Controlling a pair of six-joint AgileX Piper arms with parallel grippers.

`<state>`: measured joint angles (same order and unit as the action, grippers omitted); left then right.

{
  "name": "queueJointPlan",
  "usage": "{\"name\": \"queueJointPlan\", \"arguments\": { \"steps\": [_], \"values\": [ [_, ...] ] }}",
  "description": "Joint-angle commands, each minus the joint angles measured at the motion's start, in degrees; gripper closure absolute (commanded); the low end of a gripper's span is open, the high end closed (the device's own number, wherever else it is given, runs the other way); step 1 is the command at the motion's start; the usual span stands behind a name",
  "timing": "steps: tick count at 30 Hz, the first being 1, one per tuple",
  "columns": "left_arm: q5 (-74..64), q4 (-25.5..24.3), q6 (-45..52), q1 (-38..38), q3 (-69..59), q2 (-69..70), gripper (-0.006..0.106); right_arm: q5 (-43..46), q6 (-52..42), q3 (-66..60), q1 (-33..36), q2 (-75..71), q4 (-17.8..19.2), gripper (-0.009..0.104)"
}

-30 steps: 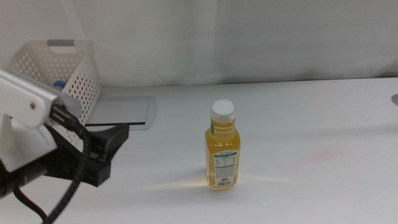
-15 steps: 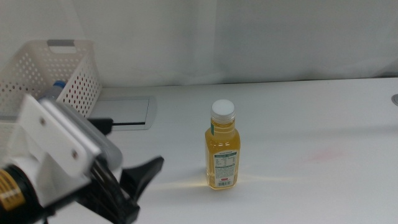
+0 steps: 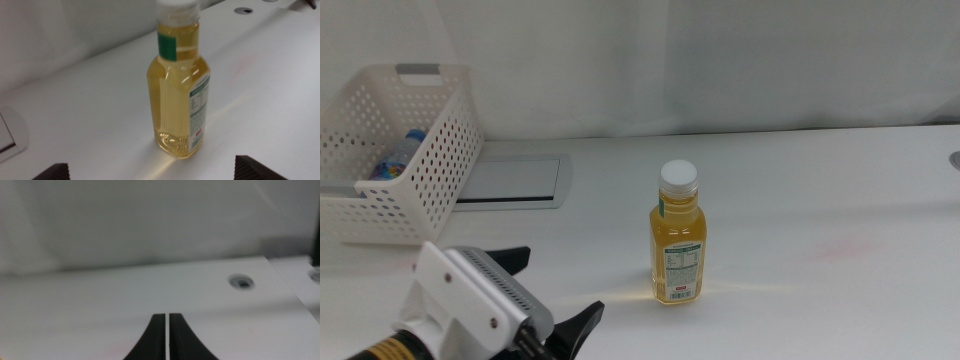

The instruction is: Use arms to grab the bottles and put them into the dustbin to the left of the table.

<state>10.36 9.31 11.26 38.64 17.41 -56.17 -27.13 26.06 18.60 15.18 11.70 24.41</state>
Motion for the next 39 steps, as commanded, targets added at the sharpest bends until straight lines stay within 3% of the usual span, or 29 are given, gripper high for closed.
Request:
{"name": "queueJointPlan", "arguments": {
  "steps": [1,5,13,20,26,39],
  "values": [
    [5.39,0.1,-3.08,0.3,-1.33,-2.93,0.015,10.99,-0.52,-4.12,-0.3,-0.13,1.68,0.098],
    [15.24,-6.53,-8.95,0.35,-1.48,-10.29,0.015,25.85,-0.52,-13.96,-0.3,-0.13,2.25,0.098],
    [28.62,-22.39,-18.39,0.35,-1.48,-21.93,0.015,25.5,-0.62,-15.4,-0.3,-0.13,2.0,0.098],
    [42.16,-21.81,-18.4,0.35,-1.36,-33.58,0.015,25.5,-0.62,-15.4,-0.3,-0.13,2.0,0.098],
    [49.41,-14.64,-18.4,0.35,1.59,-42.4,0.015,25.77,-0.62,-15.4,-0.3,-0.13,2.0,0.098],
    [50.42,-14.89,-18.89,0.22,12.13,-50.26,0.015,25.77,-0.62,-15.4,-0.3,-0.13,2.0,0.098]
  ]
}}
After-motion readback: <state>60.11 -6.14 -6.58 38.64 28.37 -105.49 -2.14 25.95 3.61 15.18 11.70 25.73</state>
